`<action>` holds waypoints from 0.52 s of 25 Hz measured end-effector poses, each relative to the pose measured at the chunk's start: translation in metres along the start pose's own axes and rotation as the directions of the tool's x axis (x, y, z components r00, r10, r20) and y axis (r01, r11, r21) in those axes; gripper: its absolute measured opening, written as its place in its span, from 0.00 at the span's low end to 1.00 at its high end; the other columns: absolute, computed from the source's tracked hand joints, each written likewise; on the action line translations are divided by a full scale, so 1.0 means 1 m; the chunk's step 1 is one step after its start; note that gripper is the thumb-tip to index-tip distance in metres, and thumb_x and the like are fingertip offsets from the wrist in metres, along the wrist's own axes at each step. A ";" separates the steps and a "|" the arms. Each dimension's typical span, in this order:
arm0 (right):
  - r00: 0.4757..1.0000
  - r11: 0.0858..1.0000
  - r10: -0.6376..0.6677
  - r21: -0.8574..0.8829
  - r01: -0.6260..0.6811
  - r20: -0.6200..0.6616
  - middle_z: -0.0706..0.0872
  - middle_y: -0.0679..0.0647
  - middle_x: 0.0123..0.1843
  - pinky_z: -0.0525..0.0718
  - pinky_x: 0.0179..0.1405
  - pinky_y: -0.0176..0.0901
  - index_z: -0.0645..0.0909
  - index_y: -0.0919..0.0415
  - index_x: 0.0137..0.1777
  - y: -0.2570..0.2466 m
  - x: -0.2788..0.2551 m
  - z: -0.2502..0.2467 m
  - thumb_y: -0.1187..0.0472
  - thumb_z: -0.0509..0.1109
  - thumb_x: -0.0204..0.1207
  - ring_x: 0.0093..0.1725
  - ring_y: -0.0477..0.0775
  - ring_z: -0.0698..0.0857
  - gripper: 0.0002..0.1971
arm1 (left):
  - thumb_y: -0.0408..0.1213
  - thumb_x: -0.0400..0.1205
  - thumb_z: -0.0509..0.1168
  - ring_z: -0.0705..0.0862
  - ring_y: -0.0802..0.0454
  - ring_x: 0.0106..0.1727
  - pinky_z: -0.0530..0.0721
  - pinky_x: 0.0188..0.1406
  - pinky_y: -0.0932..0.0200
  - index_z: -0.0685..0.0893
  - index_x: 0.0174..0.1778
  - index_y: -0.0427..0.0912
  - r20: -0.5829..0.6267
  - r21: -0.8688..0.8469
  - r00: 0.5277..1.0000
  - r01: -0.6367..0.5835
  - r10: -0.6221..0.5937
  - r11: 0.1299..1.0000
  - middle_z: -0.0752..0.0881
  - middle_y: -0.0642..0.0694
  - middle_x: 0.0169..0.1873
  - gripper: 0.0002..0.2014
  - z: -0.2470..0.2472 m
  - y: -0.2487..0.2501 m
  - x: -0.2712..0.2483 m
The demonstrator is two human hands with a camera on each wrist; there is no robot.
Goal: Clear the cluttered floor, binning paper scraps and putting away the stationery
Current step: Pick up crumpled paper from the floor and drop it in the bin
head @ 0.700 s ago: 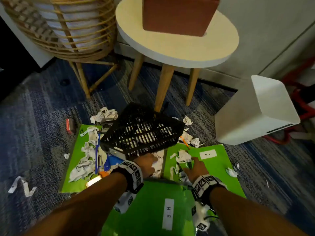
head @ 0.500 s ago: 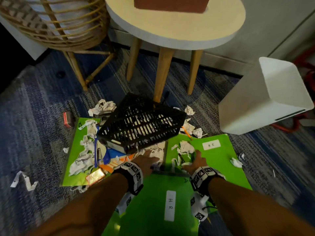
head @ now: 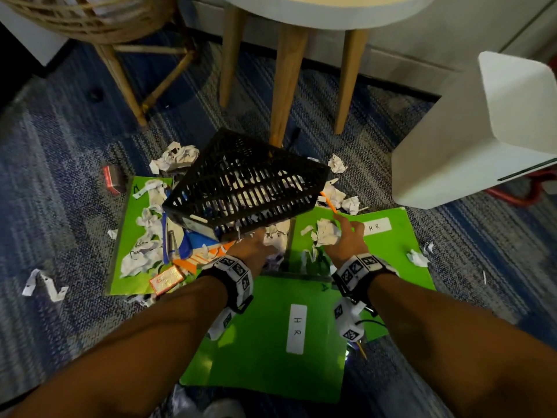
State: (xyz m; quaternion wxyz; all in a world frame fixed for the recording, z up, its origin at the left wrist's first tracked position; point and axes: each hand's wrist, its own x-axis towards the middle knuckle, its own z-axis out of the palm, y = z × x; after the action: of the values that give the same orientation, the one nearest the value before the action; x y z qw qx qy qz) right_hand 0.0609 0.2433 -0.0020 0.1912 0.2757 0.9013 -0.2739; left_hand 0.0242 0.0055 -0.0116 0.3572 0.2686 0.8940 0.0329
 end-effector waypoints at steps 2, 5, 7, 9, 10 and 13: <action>0.986 0.996 -0.019 -0.085 0.033 0.164 0.52 0.56 0.81 0.82 0.61 0.44 0.72 0.44 0.72 0.003 0.005 0.005 0.66 0.76 0.69 0.61 0.64 0.83 0.33 | 0.39 0.86 0.57 0.72 0.39 0.73 0.71 0.69 0.44 0.74 0.74 0.52 0.059 0.031 0.997 0.041 -0.043 0.999 0.66 0.40 0.77 0.20 0.001 0.000 0.000; 0.951 0.982 -0.072 -0.145 0.120 0.301 0.64 0.59 0.78 0.81 0.59 0.40 0.80 0.46 0.61 0.007 0.011 0.016 0.69 0.75 0.67 0.65 0.62 0.81 0.25 | 0.34 0.85 0.57 0.77 0.40 0.67 0.76 0.63 0.50 0.80 0.67 0.41 0.029 0.008 0.999 0.025 -0.025 1.000 0.75 0.37 0.69 0.15 0.000 -0.003 -0.003; 0.965 0.985 -0.052 -0.146 0.092 0.258 0.75 0.59 0.66 0.85 0.55 0.49 0.78 0.45 0.53 0.006 0.009 0.017 0.68 0.76 0.66 0.57 0.63 0.84 0.21 | 0.30 0.84 0.58 0.80 0.40 0.61 0.75 0.56 0.55 0.82 0.62 0.39 -0.014 0.012 1.000 -0.002 0.002 1.000 0.78 0.38 0.61 0.13 -0.002 -0.004 -0.005; 0.982 0.993 -0.030 -0.108 0.051 0.185 0.76 0.58 0.56 0.85 0.49 0.54 0.72 0.48 0.53 0.003 0.004 0.015 0.65 0.75 0.67 0.50 0.64 0.83 0.19 | 0.28 0.82 0.59 0.80 0.41 0.60 0.75 0.55 0.55 0.82 0.61 0.41 -0.031 -0.005 0.999 -0.012 0.012 1.000 0.78 0.40 0.60 0.14 -0.011 -0.002 -0.010; 0.990 0.996 -0.033 -0.073 0.044 0.140 0.76 0.58 0.54 0.84 0.48 0.54 0.69 0.49 0.53 0.002 0.001 0.014 0.63 0.75 0.67 0.49 0.63 0.83 0.20 | 0.29 0.81 0.58 0.79 0.41 0.61 0.76 0.56 0.53 0.80 0.61 0.44 -0.029 -0.025 1.000 0.007 -0.008 1.000 0.78 0.41 0.61 0.14 -0.017 -0.001 -0.013; 0.999 0.999 -0.027 -0.023 0.028 0.032 0.77 0.60 0.60 0.82 0.54 0.54 0.70 0.53 0.65 0.002 -0.003 0.009 0.58 0.71 0.71 0.56 0.65 0.82 0.23 | 0.37 0.82 0.58 0.79 0.42 0.62 0.79 0.57 0.46 0.71 0.67 0.51 -0.044 -0.112 0.997 0.054 -0.059 0.992 0.75 0.46 0.67 0.17 -0.029 0.005 -0.018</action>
State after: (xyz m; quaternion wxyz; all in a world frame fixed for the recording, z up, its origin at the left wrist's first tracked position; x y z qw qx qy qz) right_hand 0.0662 0.2382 -0.0082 0.2052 0.2567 0.9050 -0.2702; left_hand 0.0183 0.0047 0.0227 0.3513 0.2222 0.9062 0.0784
